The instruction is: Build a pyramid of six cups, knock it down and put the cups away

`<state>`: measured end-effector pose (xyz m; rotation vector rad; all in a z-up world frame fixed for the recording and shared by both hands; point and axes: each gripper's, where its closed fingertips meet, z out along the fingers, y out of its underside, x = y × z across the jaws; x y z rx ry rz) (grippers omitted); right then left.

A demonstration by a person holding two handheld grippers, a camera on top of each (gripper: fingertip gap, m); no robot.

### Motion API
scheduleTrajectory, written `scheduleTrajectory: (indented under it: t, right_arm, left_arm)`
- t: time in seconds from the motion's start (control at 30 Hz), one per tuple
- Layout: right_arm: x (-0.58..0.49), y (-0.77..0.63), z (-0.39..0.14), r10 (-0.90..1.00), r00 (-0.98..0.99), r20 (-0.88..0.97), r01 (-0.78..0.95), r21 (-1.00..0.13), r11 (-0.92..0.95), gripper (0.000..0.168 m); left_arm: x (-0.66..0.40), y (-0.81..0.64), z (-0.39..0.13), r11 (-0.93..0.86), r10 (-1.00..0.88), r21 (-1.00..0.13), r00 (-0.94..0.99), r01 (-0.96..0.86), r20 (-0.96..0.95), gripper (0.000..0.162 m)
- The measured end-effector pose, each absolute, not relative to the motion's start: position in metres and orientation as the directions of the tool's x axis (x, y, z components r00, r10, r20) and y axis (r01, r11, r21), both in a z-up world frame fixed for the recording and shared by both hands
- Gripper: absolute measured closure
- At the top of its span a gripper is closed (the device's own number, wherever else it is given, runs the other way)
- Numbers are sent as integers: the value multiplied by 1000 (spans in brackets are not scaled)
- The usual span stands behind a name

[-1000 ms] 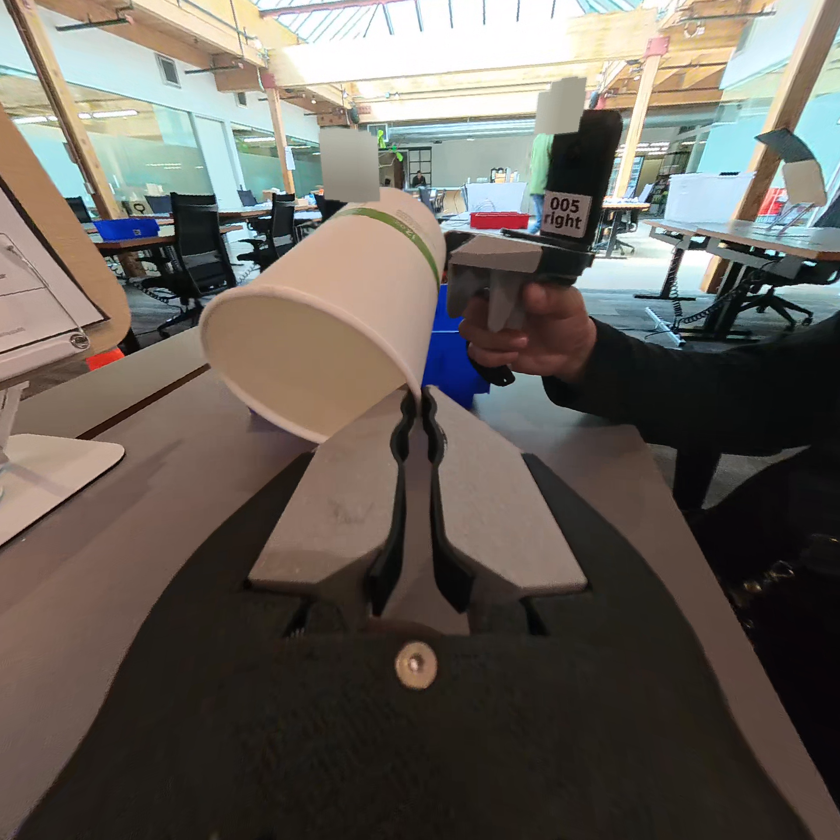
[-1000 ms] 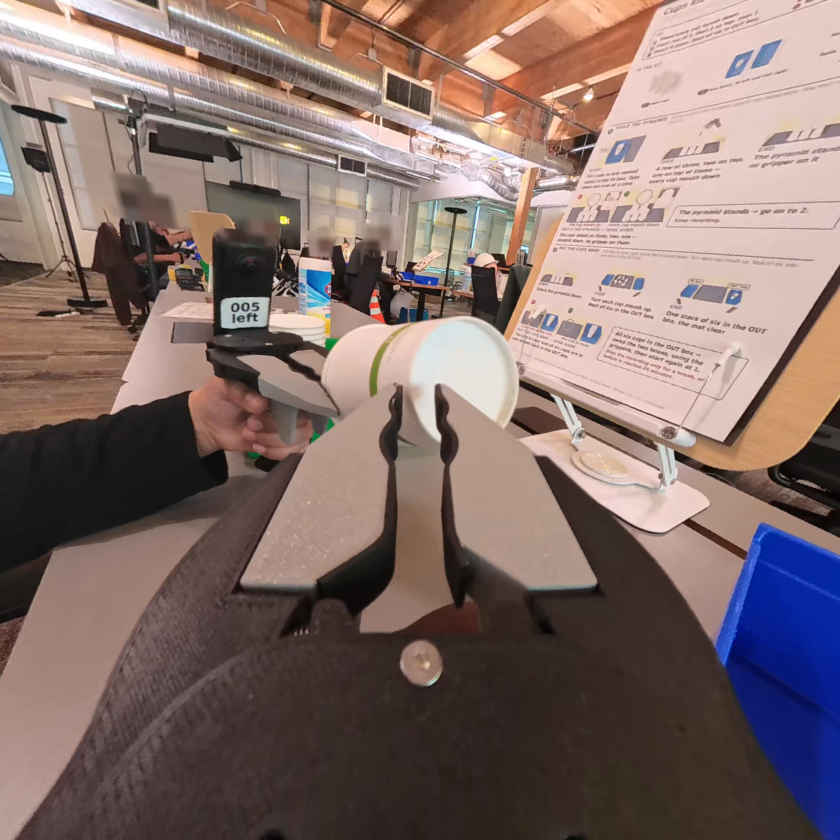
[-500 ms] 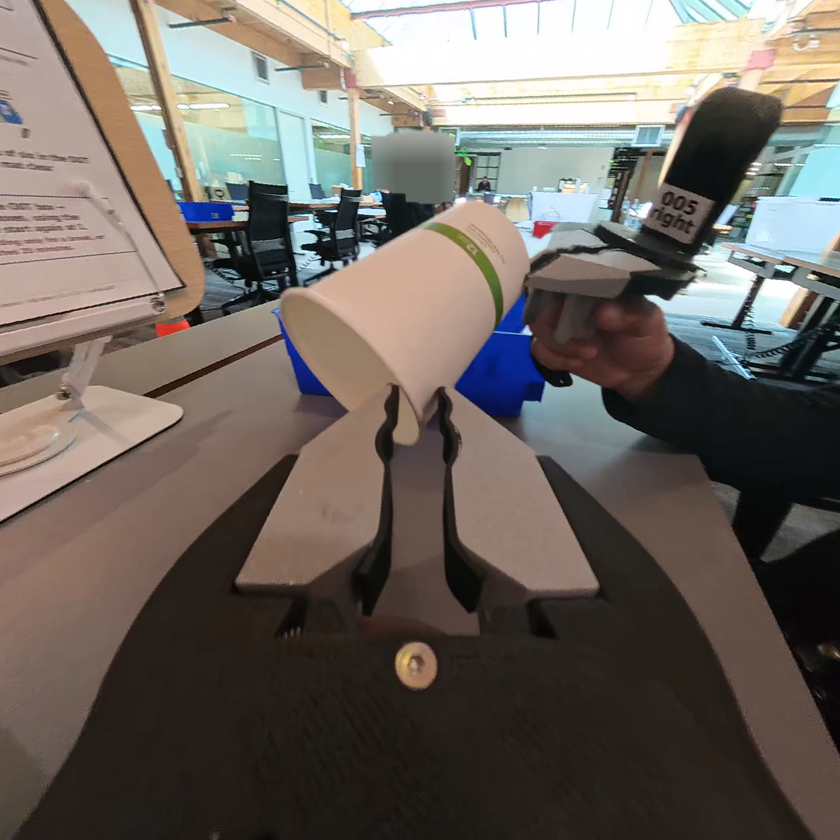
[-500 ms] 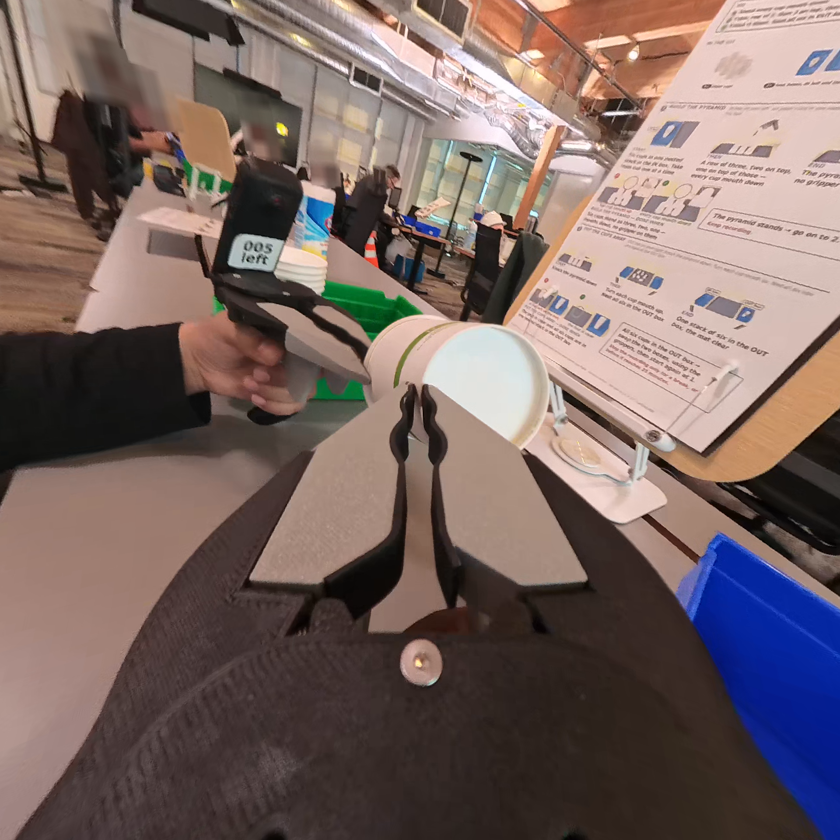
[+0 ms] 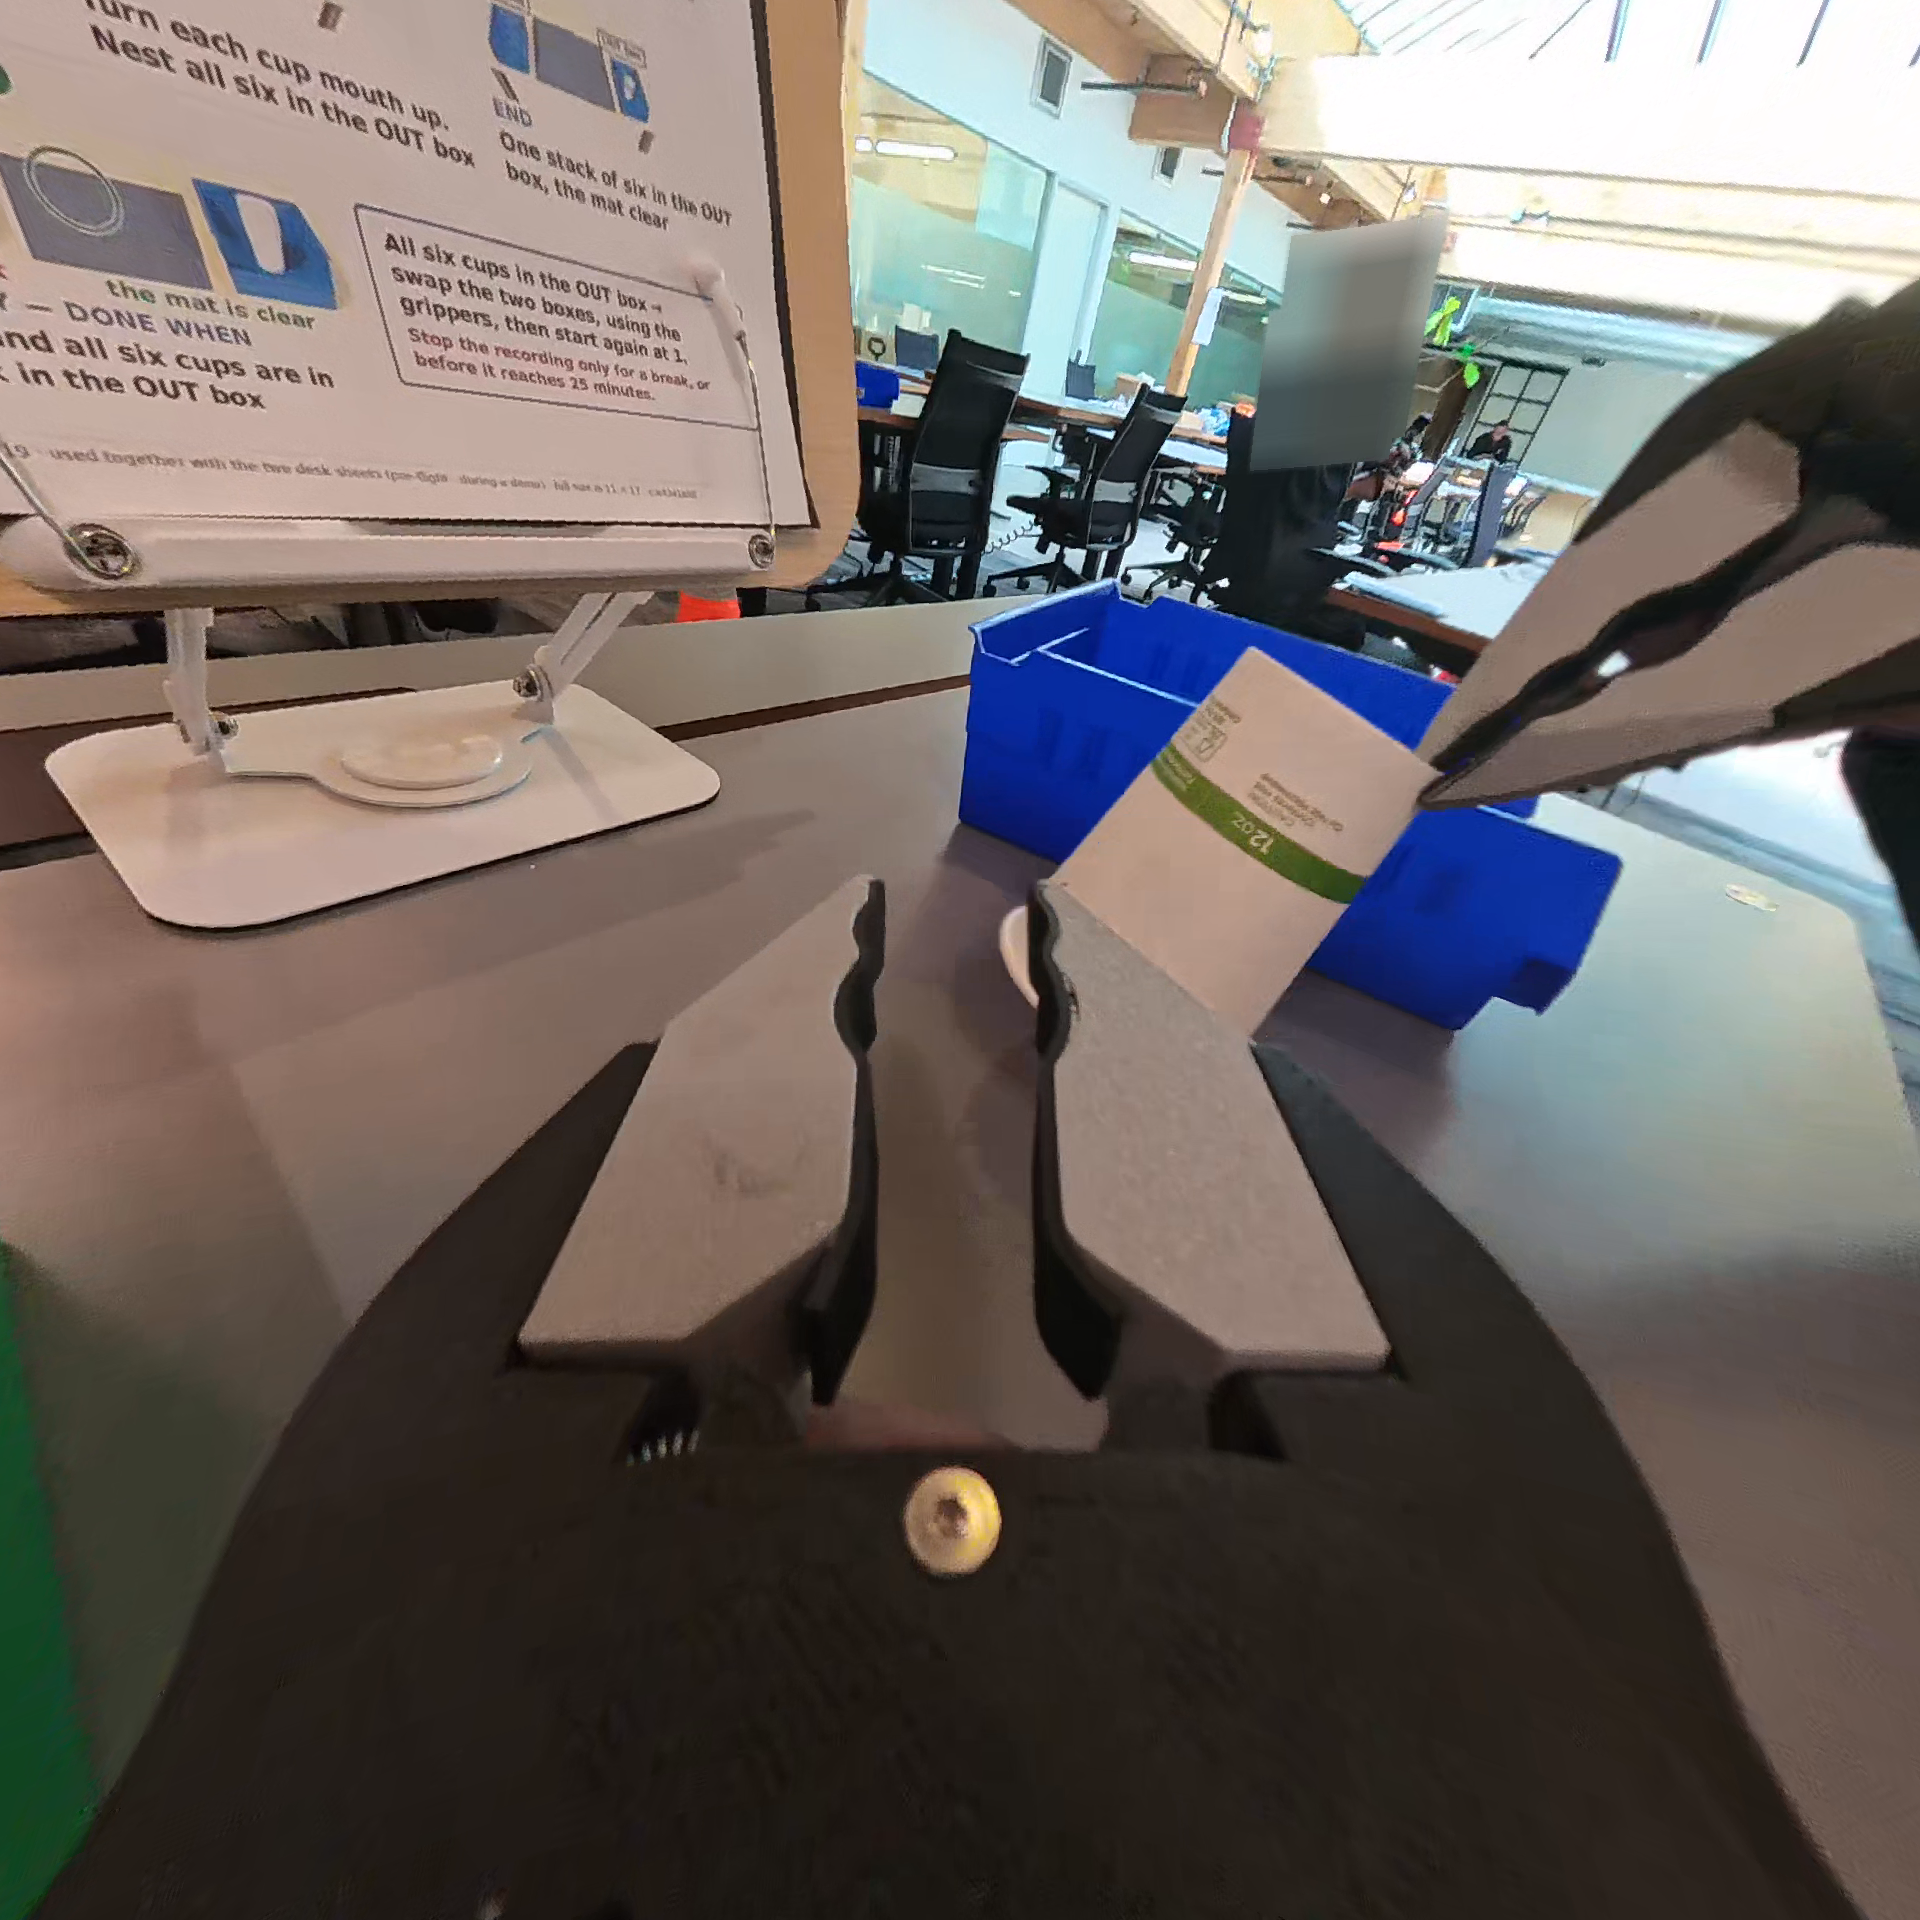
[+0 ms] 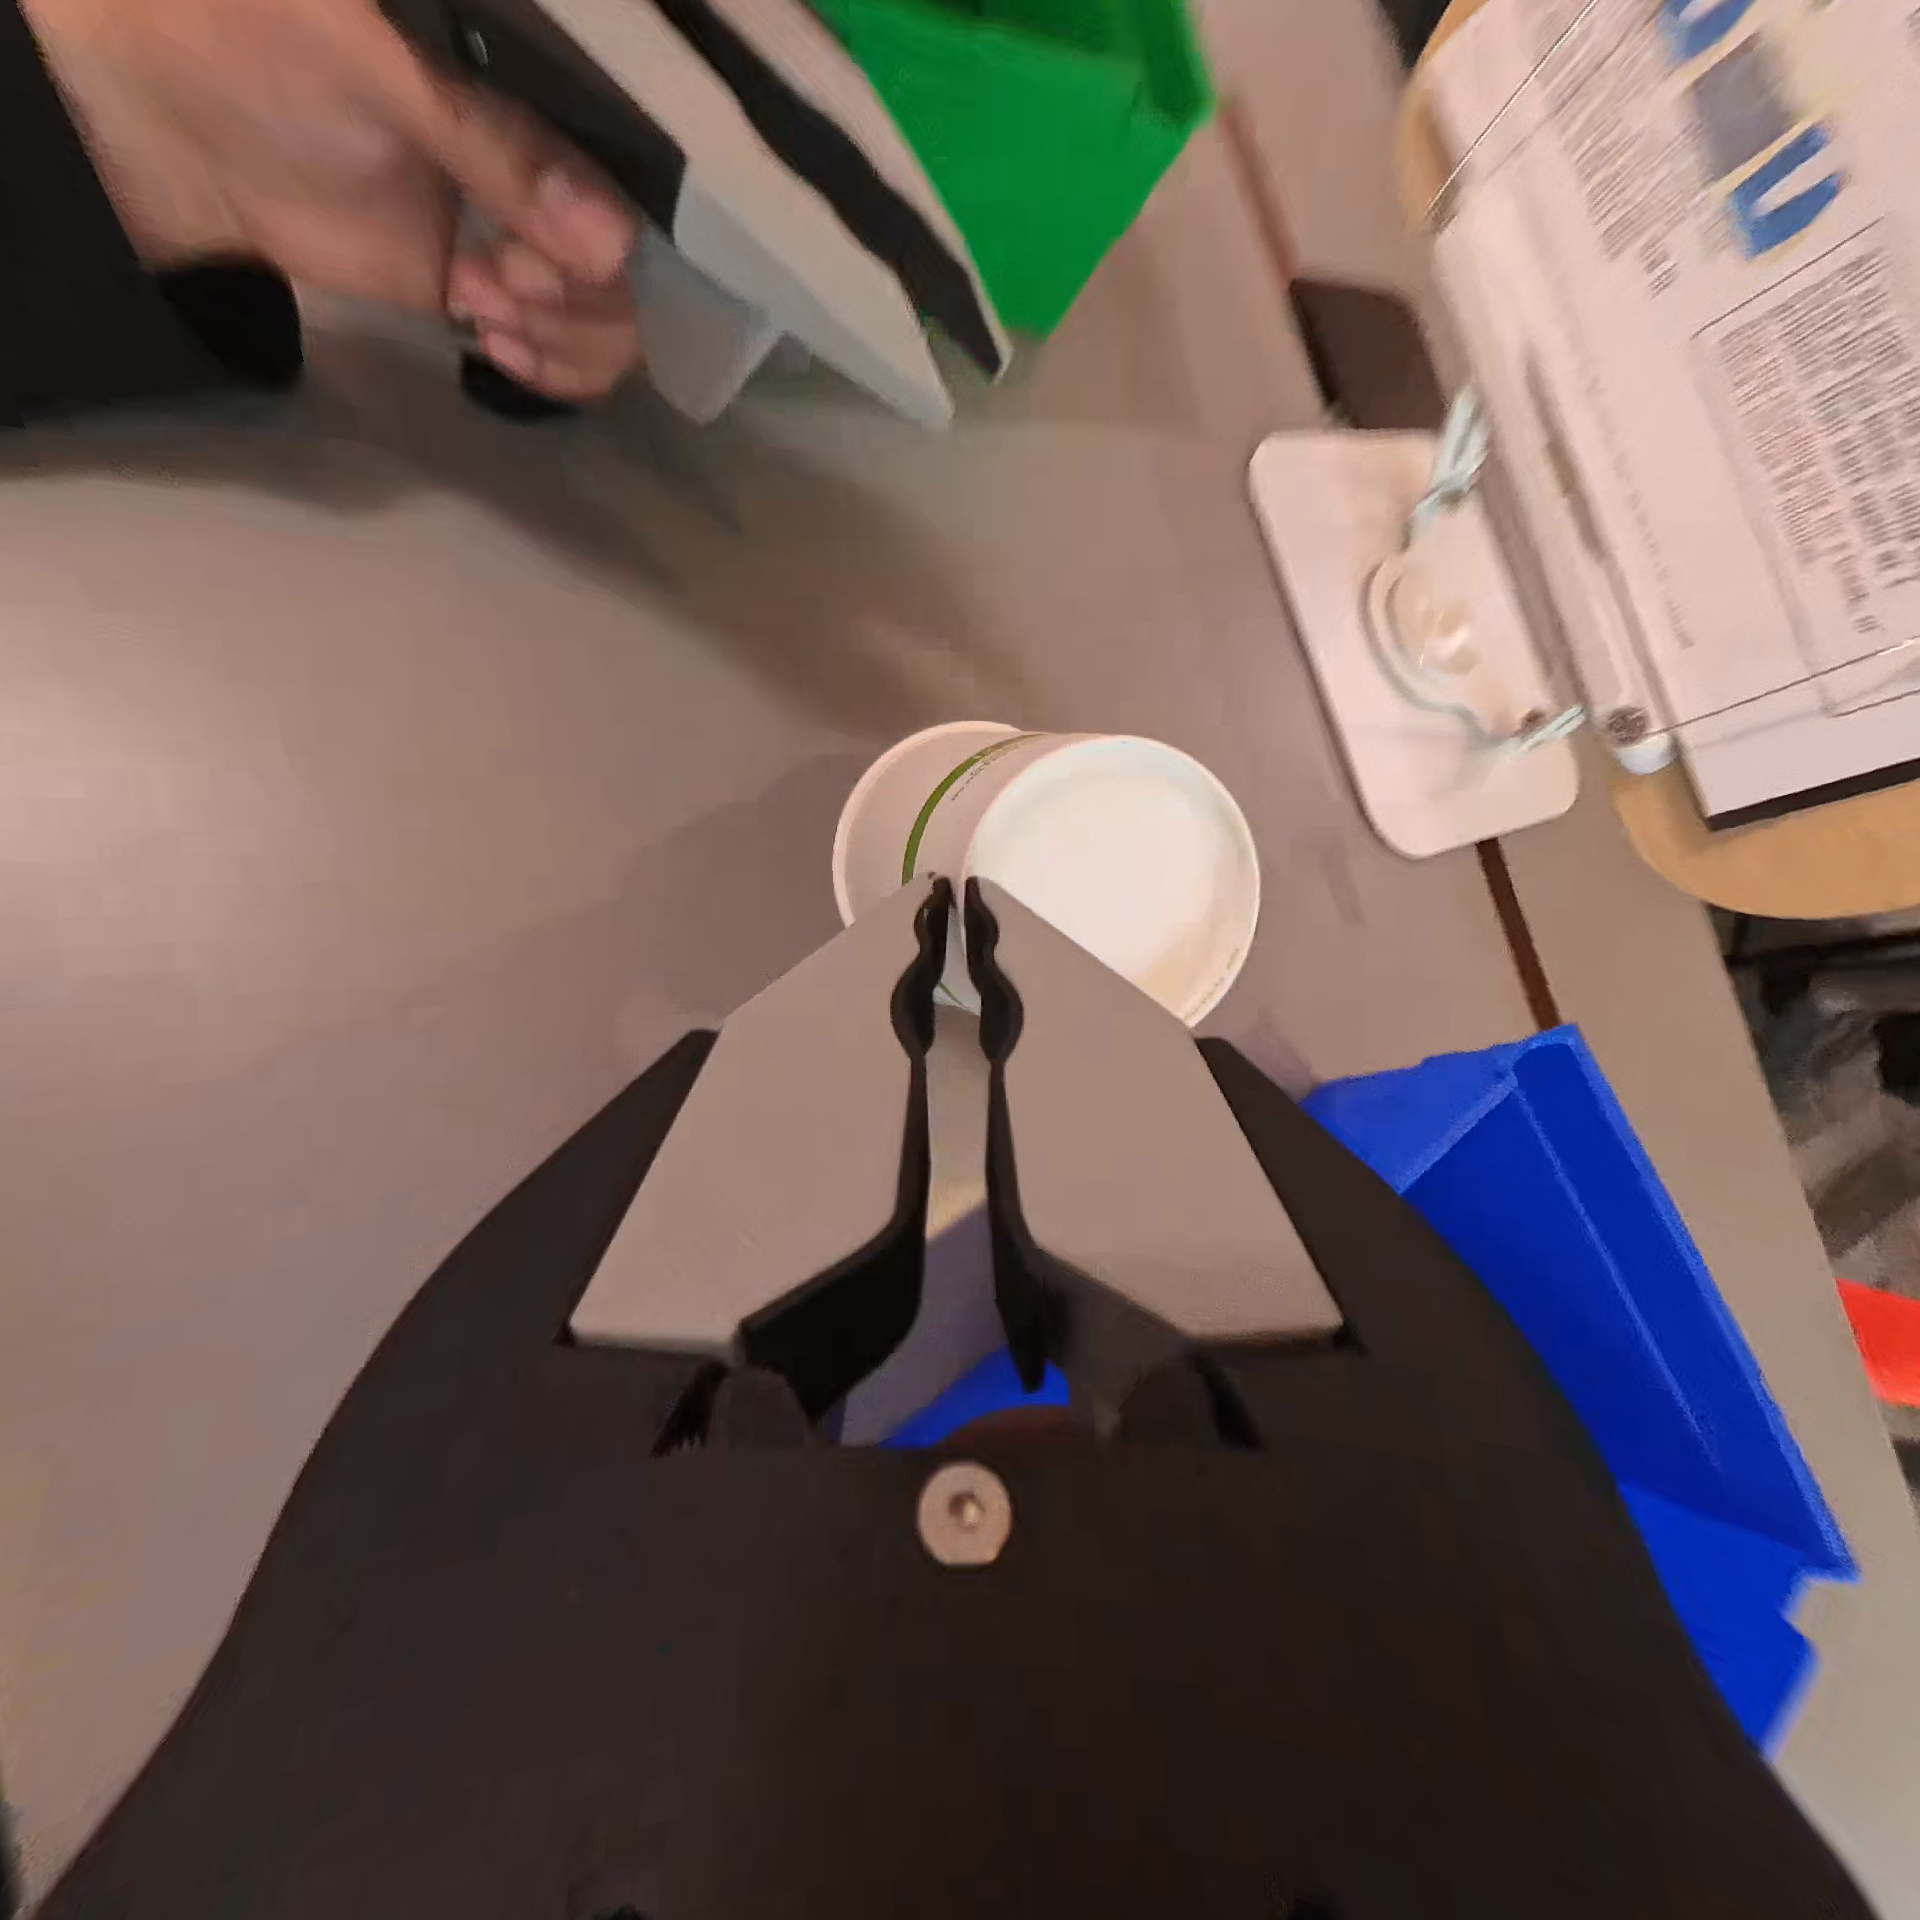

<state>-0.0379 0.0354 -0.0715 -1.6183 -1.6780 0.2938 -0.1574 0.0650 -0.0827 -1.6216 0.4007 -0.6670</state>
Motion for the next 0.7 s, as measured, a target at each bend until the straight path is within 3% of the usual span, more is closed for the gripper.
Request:
scheduleTrajectory:
  t: [0.17,0.27,0.37,0.53,0.7]
  right_arm:
    - [-31,54,-99,951,33,308,939,-335,76,167]
    - [-39,75,-109,926,65,372,956,-289,48,165]
    - [-48,70,-108,937,97,336,936,-352,30,158]
    - [-40,73,-64,903,198,380,828,-558,53,145]
    - [3,115,-23,810,469,351,666,-743,-63,145]
  left_arm:
    - [-146,67,-103,-209,-608,-978,783,2,131,137]
    - [-141,68,-113,-223,-610,-973,787,-60,92,135]
    - [-138,67,-116,-230,-616,-970,783,-76,85,133]
    - [-139,67,-113,-244,-617,-969,777,-35,127,133]
    - [-141,68,-112,-257,-608,-966,779,-12,152,133]
